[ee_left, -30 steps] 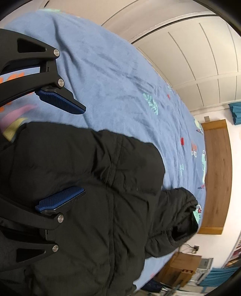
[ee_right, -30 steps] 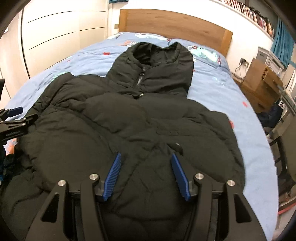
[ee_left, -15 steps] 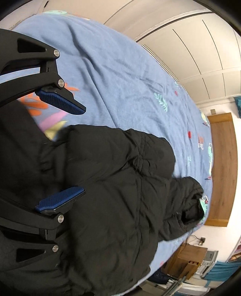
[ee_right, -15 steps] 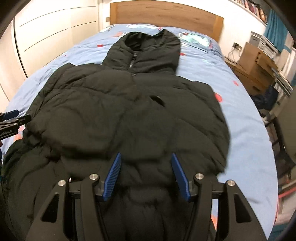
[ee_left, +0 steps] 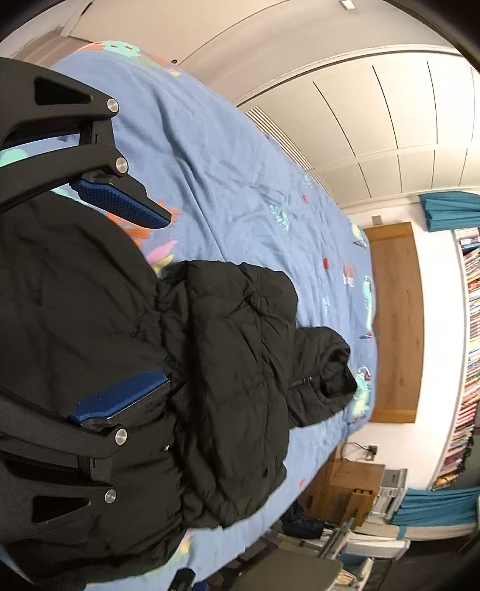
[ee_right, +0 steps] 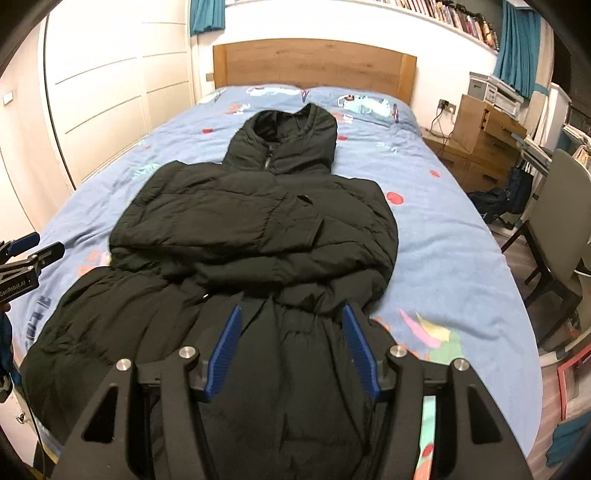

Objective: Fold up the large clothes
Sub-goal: 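Lift both grippers and move them toward the coat hood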

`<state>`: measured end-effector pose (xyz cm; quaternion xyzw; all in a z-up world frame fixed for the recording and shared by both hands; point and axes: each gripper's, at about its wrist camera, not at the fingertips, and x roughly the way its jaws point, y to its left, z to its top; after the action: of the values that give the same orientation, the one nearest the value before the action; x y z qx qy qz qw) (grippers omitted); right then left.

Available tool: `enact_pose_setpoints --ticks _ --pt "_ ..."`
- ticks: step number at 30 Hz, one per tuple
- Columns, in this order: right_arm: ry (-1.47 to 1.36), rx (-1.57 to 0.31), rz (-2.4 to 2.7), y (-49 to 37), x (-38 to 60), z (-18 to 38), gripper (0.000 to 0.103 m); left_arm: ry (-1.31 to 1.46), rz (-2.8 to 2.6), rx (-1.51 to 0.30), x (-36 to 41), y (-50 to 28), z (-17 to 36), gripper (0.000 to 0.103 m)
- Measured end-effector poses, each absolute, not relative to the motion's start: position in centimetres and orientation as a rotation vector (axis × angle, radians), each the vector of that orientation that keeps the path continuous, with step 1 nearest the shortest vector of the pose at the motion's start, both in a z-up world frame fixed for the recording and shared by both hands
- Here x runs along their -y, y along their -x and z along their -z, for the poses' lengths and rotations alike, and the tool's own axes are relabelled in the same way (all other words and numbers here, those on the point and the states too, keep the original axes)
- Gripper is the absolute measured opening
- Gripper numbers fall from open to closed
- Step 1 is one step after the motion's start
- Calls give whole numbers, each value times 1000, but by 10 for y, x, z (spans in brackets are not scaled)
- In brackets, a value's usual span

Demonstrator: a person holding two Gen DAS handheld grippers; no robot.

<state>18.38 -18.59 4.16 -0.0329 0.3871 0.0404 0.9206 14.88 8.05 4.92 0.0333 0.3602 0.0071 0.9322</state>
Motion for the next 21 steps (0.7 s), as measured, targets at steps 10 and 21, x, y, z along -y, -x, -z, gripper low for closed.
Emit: enact_pose_setpoints --ticks 10,21 --pt "69 -726 -74 -115 180 -71 55 -60 18 -677 -71 -88 -72 90" --pt "53 -686 -68 -89 191 -80 55 -63 58 -662 -55 -68 -79 100"
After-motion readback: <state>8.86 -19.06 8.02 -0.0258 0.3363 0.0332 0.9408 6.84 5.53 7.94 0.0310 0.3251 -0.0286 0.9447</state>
